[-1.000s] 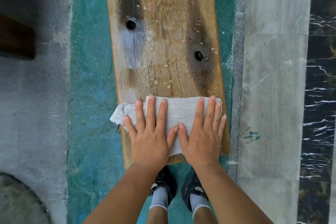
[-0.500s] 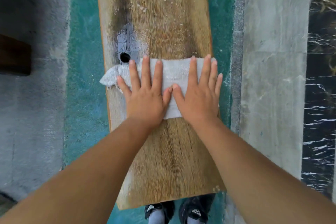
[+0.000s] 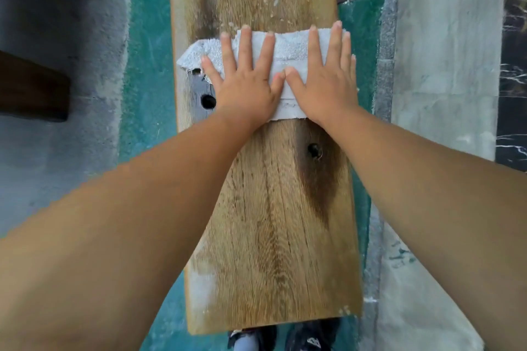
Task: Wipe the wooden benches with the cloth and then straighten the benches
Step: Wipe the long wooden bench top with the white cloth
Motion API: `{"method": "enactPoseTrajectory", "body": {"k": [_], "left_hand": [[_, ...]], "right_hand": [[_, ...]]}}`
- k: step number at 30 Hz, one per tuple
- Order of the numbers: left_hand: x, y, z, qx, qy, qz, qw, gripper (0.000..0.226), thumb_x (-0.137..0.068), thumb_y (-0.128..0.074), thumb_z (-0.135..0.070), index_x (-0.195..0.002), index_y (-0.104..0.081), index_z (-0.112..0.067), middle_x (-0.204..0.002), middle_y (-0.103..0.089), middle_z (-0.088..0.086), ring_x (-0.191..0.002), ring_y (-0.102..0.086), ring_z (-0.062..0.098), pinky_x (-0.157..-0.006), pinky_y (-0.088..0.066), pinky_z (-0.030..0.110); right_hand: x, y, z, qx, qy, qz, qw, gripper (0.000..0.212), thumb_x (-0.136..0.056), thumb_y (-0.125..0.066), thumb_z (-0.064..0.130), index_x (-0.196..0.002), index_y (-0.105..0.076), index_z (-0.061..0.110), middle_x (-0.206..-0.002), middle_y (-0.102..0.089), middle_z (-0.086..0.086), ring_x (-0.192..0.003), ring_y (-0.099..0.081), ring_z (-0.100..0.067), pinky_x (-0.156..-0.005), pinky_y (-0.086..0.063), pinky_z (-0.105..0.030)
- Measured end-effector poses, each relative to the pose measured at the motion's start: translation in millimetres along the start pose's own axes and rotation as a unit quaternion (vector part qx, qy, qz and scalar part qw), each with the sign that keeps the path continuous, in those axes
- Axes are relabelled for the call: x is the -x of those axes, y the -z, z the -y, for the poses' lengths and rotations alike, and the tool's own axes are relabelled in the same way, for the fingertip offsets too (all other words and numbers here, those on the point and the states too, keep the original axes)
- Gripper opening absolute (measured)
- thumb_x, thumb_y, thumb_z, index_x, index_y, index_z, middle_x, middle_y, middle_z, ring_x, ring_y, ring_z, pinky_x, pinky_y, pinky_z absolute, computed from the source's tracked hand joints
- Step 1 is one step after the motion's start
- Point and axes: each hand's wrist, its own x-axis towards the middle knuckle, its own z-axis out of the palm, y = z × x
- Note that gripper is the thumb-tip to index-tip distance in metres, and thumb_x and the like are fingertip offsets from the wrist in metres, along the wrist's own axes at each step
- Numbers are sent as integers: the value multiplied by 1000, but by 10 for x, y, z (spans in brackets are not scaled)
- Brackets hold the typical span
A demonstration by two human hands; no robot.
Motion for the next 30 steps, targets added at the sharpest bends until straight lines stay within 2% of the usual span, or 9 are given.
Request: {"method": "enactPoseTrajectory", "body": {"k": [6, 15, 20, 24, 28, 30], "left_hand": [[614, -192, -172, -8, 9, -5, 1000, 60, -100, -13, -57, -154, 4, -36, -164, 8, 6, -148, 10, 40, -109, 3, 73], [2145, -568, -304, -10, -23, 31, 999, 62, -100, -10, -58, -154, 9, -34, -164, 10, 9, -148, 12, 41, -110, -5, 73], [3005, -703, -325, -10, -24, 47, 999, 64, -101, -19, -56, -155, 4, -32, -164, 9, 10, -149, 7, 39, -111, -10, 71], [3713, -831, -365, 0, 3, 70, 998, 68, -97, -32, -55, -156, -9, -30, -164, 2, 10, -150, 1, 37, -113, -10, 68], [4029, -838, -316, 11, 32, 90, 995, 70, -96, -39, -51, -156, -10, -30, -164, 0, 10, -150, 0, 35, -115, -7, 63], [4020, -785, -291, 27, 38, 92, 995, 68, -98, -37, -48, -156, -9, -30, -165, 1, 9, -151, 1, 33, -116, -6, 59]], "right_hand": [[611, -81, -108, 1, -3, -3, 1000, 77, -98, -26, 59, -158, -2, 17, -164, 11, -19, -152, 8, -35, -123, -10, -52], [2269, -335, -347, 10, -9, 32, 999, 77, -100, -32, 52, -158, -1, 12, -164, 7, -23, -152, 4, -38, -122, -14, -54], [3127, -440, -356, 7, -19, 58, 998, 78, -100, -35, 50, -158, -2, 10, -163, 11, -24, -151, 11, -37, -121, -17, -56], [3771, -506, -349, 32, -39, 89, 995, 78, -100, -33, 51, -158, -4, 8, -163, 9, -25, -151, 9, -39, -119, -20, -58], [4038, -529, -186, 52, -51, 105, 992, 77, -97, -28, 49, -157, -8, 6, -162, 5, -27, -151, 5, -41, -120, -19, -58], [4039, -520, -124, 47, -64, 112, 991, 75, -97, -27, 48, -157, -9, 7, -162, 6, -27, -151, 5, -41, -120, -19, -58]]}}
